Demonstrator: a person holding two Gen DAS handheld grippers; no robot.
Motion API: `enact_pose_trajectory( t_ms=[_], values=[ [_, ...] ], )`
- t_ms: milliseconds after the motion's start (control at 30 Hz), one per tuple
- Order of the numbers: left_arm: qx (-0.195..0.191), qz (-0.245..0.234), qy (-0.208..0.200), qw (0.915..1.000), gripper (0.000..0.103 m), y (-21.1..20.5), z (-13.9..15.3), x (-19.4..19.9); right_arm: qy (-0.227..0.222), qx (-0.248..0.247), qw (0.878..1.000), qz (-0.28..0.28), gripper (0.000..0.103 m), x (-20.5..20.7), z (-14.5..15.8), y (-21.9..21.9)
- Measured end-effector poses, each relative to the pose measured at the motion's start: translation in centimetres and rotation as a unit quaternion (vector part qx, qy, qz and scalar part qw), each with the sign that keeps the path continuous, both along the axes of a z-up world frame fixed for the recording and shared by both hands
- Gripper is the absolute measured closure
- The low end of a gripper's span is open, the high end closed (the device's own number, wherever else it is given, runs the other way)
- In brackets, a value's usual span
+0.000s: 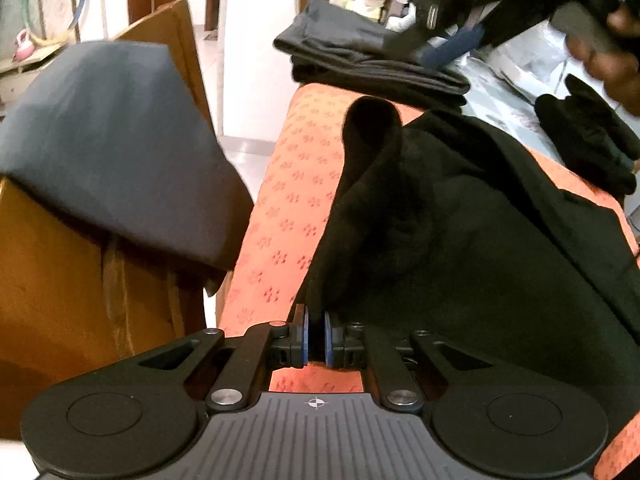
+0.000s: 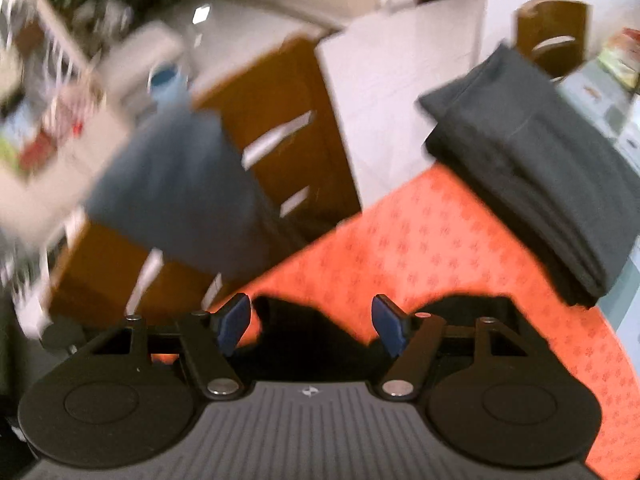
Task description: Fold clothes
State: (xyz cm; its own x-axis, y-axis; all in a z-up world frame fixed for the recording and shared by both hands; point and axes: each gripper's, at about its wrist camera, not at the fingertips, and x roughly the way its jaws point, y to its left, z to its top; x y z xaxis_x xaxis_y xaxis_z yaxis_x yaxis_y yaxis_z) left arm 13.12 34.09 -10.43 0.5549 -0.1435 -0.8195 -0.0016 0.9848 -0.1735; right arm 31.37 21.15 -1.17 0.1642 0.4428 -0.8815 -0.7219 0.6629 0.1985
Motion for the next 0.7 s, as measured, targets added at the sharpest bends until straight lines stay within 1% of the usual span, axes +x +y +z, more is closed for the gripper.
enact_pose_trajectory(
  t_ms=[167,233,267,333,400,433,467,500,533,633,700],
  values=[
    [-0.015,0.022,0.019,0.9995,0.093,0.5,-0.3,-0.1,-0.036,0.006,0.999,-0.013,0.030,-0.2,-0.3,-1.6],
    [-0.028,0.033,0.018,0.9989,0.091,1.0,0.0,-0.4,-0.050,0.009,0.999,-0.018,0.033,-0.3,-0.4,-2.3],
    [-0.035,0.039,0.017,0.9985,0.090,1.2,0.2,-0.5,-0.057,0.010,0.998,-0.021,0.038,-0.3,-0.4,-2.6],
    [-0.049,0.050,0.016,0.9974,0.090,1.7,0.5,-0.8,-0.071,0.012,0.997,-0.026,0.059,-0.4,-0.5,-3.3],
    [-0.068,0.054,0.006,0.9962,0.087,2.2,1.0,-1.2,-0.067,0.013,0.998,-0.017,0.068,-1.4,-2.0,-3.2],
    [-0.079,0.054,0.000,0.9954,0.085,2.5,1.1,-1.3,-0.061,0.013,0.998,-0.010,0.071,-2.1,-3.0,-3.1],
    [-0.089,0.054,-0.005,0.9945,0.078,2.8,1.1,-1.5,-0.056,0.013,0.998,-0.003,0.071,-2.8,-4.0,-2.9],
    [-0.094,0.051,-0.005,0.9942,0.068,2.8,0.9,-1.3,-0.053,0.013,0.999,0.002,0.071,-3.4,-4.8,-2.8],
    [-0.097,0.048,-0.004,0.9941,0.064,2.8,0.8,-1.2,-0.052,0.013,0.999,0.006,0.071,-3.8,-5.5,-2.5],
    [-0.089,0.033,-0.001,0.9955,0.062,2.0,0.1,-0.9,-0.056,0.002,0.998,0.002,0.073,-4.3,-7.1,-2.0],
    [-0.081,0.028,-0.004,0.9963,0.060,1.6,-0.1,-0.6,-0.054,0.003,0.999,-0.005,0.073,-4.6,-7.4,-1.9]
  ],
)
